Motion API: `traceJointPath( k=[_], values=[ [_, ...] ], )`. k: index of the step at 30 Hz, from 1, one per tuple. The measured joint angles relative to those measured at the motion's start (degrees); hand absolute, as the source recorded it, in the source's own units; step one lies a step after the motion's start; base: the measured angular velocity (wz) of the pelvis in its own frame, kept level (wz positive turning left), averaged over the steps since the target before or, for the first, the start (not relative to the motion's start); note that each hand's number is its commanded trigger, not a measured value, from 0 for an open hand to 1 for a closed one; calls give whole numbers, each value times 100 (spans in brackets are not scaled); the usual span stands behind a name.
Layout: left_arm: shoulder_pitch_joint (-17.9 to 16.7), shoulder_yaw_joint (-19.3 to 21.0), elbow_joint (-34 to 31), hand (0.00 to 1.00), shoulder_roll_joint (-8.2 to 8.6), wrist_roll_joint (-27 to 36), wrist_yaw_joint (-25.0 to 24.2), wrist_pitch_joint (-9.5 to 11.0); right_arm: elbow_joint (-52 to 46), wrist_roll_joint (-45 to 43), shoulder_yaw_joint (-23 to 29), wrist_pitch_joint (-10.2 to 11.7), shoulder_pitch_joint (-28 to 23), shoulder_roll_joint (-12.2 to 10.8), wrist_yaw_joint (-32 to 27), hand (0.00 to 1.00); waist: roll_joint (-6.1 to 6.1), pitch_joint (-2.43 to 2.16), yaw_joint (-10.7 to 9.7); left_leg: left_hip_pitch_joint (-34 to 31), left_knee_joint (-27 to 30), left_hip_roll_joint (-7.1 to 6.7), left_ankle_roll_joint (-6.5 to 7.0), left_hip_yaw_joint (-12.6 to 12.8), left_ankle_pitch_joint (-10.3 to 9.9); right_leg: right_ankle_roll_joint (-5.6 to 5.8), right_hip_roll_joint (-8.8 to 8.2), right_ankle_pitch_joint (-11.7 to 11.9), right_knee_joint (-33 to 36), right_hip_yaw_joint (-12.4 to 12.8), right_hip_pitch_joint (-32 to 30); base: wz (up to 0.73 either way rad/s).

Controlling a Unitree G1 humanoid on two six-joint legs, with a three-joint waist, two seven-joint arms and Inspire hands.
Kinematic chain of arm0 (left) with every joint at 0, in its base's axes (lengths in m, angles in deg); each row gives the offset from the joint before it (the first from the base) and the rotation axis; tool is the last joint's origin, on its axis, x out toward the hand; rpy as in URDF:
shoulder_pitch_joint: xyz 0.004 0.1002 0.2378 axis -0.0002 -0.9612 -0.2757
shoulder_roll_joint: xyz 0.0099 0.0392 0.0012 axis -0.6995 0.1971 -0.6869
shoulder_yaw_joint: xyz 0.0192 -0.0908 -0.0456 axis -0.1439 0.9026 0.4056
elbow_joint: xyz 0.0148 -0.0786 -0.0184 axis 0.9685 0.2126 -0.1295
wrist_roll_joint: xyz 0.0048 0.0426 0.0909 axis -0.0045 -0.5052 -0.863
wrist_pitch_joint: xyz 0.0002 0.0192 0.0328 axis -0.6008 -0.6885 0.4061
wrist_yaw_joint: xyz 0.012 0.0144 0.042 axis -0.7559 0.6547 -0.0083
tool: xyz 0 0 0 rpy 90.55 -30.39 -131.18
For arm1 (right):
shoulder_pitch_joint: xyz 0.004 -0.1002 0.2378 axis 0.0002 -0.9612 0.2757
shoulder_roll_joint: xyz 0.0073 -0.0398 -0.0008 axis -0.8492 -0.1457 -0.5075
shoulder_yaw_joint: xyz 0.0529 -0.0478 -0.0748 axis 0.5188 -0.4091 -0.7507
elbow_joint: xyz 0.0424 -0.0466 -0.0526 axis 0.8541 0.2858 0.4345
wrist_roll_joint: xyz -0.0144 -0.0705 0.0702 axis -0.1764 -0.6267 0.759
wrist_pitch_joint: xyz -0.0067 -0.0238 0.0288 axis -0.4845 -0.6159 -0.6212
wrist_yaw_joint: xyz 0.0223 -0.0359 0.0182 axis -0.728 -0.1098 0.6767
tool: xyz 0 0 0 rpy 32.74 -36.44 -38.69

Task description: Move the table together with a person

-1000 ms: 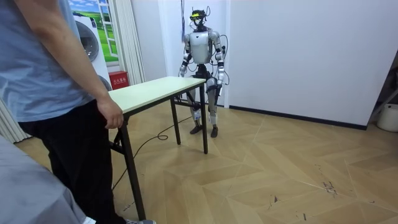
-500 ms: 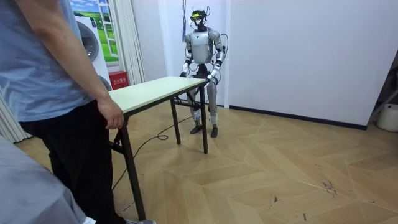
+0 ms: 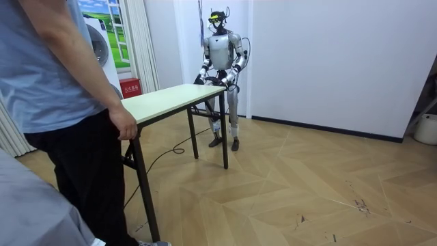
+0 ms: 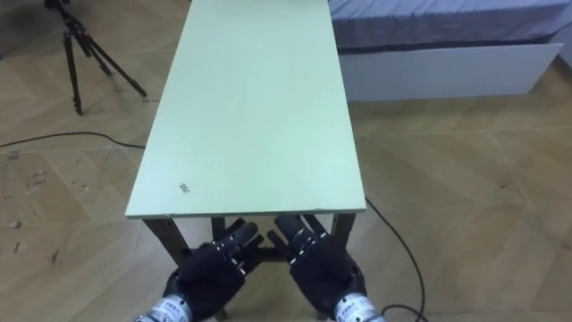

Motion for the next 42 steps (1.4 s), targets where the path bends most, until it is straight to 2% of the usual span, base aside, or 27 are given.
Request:
traceJointPath(
  k=[5,12,15,21,24,32,33,34,38,42],
  values=[
    [199,344,-107,0,-49,31,236,-119,-9,347,49,-110,123,60,-232,0,-12,13,25,60,-4,-1,0,-5,0,0,-3,0,-12,-4,61,-1],
    [267,961,-106,0,-53,49,704,-96,-12,426,58,-103,302,90,-648,0,-45,46,65,76,-26,-4,18,8,11,-10,-2,7,-7,-4,60,-1],
    [360,1231,-86,0,-21,393,993,-94,-12,540,113,-93,332,96,-798,0,-73,64,192,84,7,-2,21,15,12,-21,1,13,16,41,49,-6],
    [507,1297,-89,0,149,1110,1342,-90,-13,820,252,-52,345,113,-993,0,-80,67,321,50,27,7,21,-1,12,-26,1,18,43,34,44,0],
    [561,1299,-92,0,153,1369,1476,-92,-18,890,263,-52,357,109,-1028,0,-69,61,339,37,27,8,21,-8,11,-27,1,18,46,34,35,0],
    [596,1366,-93,0,193,1371,1632,-135,-149,1086,279,-52,378,47,-1391,0,-56,50,345,62,50,3,23,1,13,-28,-9,19,107,52,5,0],
    [611,1381,-93,67,202,1371,1666,-136,-167,1099,279,-52,389,45,-1436,52,-49,46,345,47,52,1,29,2,17,-31,-11,20,115,53,-16,0],
    [615,1394,-93,100,212,1372,1687,-137,-167,1109,279,-52,395,40,-1444,100,-45,43,345,41,52,1,30,1,18,-32,-13,21,120,54,-25,0],
    [635,1474,-93,100,324,1371,1846,-137,-169,1316,284,-52,426,32,-1565,100,-10,15,333,25,55,-2,36,0,22,-32,-19,21,125,51,-38,0],
    [683,1519,-93,100,381,1369,2024,-137,-163,1350,332,-52,470,-31,-1825,100,-7,13,317,-36,94,-2,36,-6,21,-33,-28,22,134,43,-61,0]
  ],
)
